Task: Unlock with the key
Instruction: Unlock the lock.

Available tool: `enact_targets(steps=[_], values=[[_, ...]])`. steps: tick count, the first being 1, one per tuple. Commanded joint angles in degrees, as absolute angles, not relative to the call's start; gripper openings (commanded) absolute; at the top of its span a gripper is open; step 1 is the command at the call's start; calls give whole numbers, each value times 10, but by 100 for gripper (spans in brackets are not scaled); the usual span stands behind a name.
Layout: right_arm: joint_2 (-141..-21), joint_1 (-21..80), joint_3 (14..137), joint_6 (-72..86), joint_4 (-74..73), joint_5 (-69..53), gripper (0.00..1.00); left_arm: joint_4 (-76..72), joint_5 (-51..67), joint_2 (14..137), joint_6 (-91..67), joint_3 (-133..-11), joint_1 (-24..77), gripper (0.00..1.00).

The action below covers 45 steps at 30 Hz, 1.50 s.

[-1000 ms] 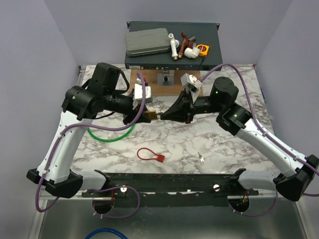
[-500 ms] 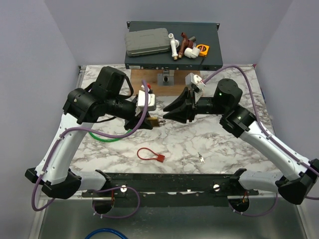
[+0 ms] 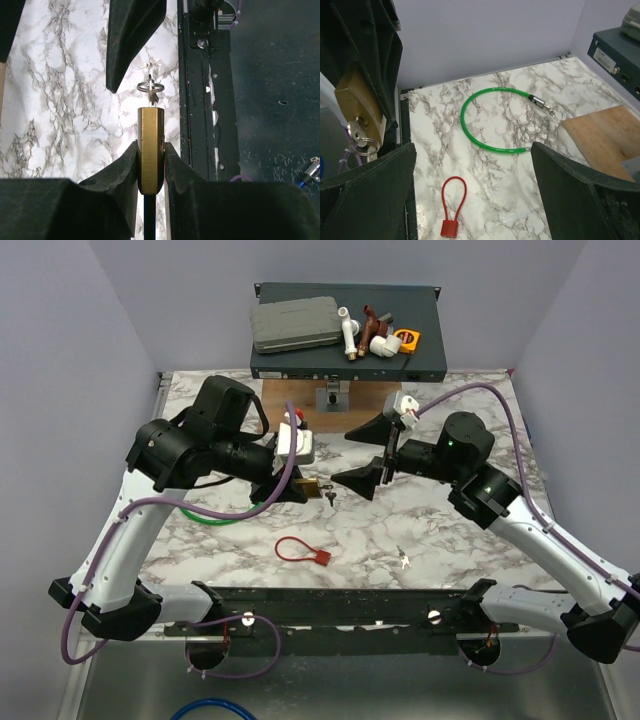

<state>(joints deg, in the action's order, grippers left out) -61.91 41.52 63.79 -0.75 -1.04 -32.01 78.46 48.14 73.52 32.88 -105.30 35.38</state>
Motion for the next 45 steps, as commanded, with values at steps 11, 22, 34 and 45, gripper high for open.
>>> enact_targets(steps=[11,22,34,45], values=[[-568,415,561,62,20,-100,100,712,477,711,301,-943,351,0],[-610,415,598,29,-96,-146,81,684,497,735,342,-898,331,0],[-647,415,609,103,-102,-51,100,670,492,741,359,-874,291,0],[-665,415,637,89,-127,-75,100,677,510,743,371,-861,287,0]])
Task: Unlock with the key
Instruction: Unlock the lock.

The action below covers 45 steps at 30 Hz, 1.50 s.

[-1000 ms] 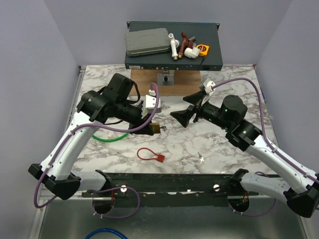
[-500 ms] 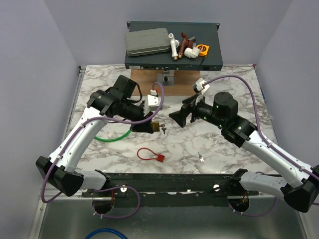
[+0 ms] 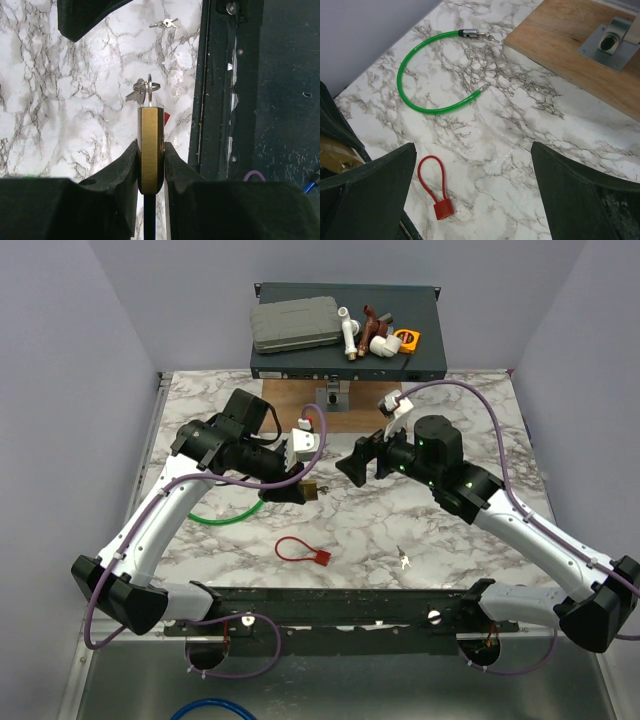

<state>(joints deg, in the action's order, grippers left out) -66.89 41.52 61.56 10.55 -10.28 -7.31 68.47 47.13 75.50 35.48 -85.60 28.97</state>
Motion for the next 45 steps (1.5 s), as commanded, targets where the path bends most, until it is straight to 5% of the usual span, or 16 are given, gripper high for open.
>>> enact_targets(steps=[1,3,7,12,25,45], values=[[-675,415,647,88,-140,-70,100,677,511,742,370,-863,287,0],[-702,415,673,91,-176,-49,99,675,510,743,362,-866,287,0],[-701,415,678,80,-166,-118,76,678,521,743,357,-870,284,0],[-682,415,669,78,-134,-269,63,685,538,738,366,-872,283,0],[-694,415,648,79,-80,-447,54,695,561,740,358,-890,282,0],[-714,415,652,71,-79,-472,36,683,564,731,336,-895,282,0]])
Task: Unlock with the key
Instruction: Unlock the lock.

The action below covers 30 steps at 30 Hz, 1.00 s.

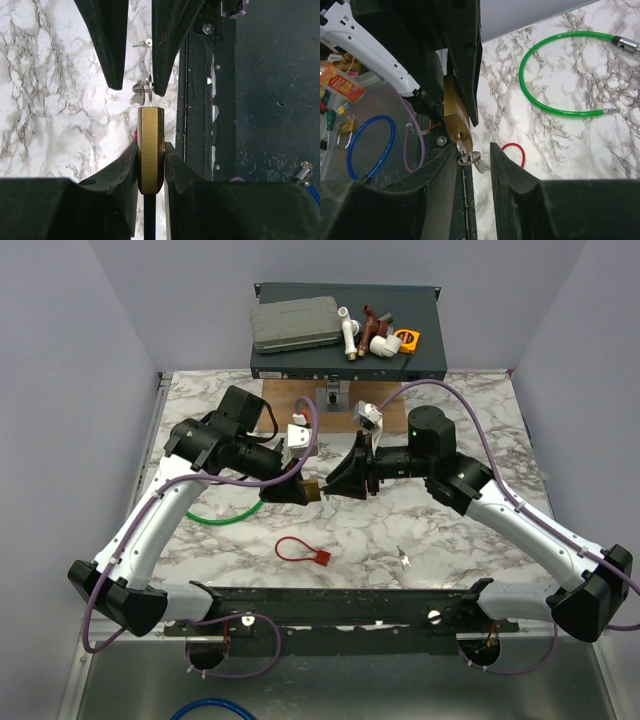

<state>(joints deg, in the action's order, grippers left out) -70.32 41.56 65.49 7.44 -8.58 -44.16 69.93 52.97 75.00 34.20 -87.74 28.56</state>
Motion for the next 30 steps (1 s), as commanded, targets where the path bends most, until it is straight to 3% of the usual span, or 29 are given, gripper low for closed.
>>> enact_targets(steps=[1,5,11,22,30], values=[[-714,415,653,70,-79,-478,36,683,564,730,335,-895,282,0],[-719,415,659,71,-78,-487,29,681,565,727,333,-887,282,0],[-729,415,661,68,-74,-519,2,676,559,722,331,-881,282,0],[-751,414,671,86,-41,-549,1,649,503,693,322,-854,282,0],[-812,415,718,197,28,-595,1,660,398,719,347,-918,324,0]])
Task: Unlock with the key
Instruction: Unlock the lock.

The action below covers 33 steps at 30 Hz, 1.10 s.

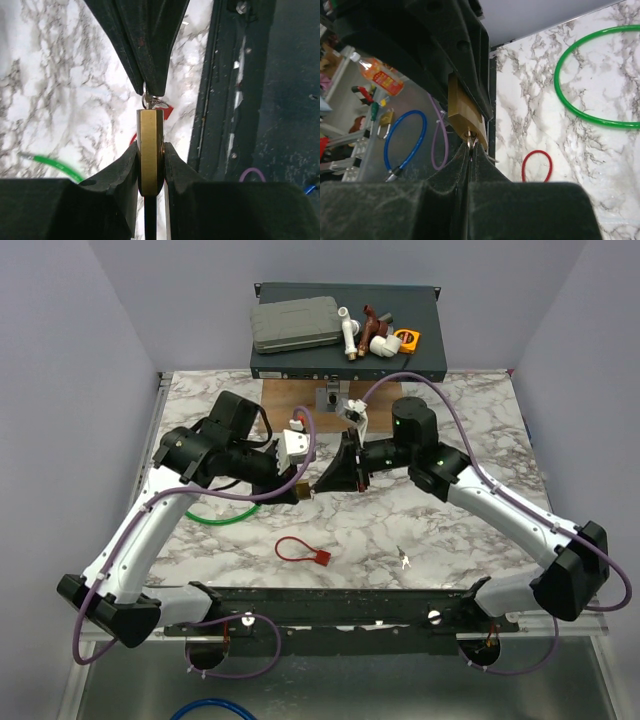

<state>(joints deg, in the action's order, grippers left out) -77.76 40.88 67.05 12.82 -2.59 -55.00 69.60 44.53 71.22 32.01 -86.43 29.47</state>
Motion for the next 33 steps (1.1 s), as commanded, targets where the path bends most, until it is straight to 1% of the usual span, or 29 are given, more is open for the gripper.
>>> enact_targets(steps=[1,5,9,14,19,22,27,28,30,31,32,33], values=[[-823,415,731,203,23,-602,1,661,385,723,351,-933,326,0],[-850,415,762,212,-17,-591,1,656,351,748,354,-995,327,0],[-854,414,780,221,-36,-576,1,625,332,742,368,-1001,331,0],[-863,413,801,250,-44,-571,1,572,275,705,426,-950,356,0],[-873,406,803,312,-6,-588,1,524,221,687,460,-927,365,0],[-884,403,813,345,10,-599,1,461,166,660,495,-880,375,0],[-876,402,801,360,34,-610,1,404,137,627,535,-822,388,0],[-873,402,800,360,34,-612,5,414,139,627,528,-823,388,0],[-862,397,800,337,17,-604,25,449,154,638,488,-841,387,0],[-853,396,803,316,-13,-590,34,477,175,647,469,-859,385,0],[-844,395,808,268,-47,-564,46,510,194,658,439,-874,381,0],[-831,395,813,221,-82,-540,56,546,228,671,410,-896,376,0]])
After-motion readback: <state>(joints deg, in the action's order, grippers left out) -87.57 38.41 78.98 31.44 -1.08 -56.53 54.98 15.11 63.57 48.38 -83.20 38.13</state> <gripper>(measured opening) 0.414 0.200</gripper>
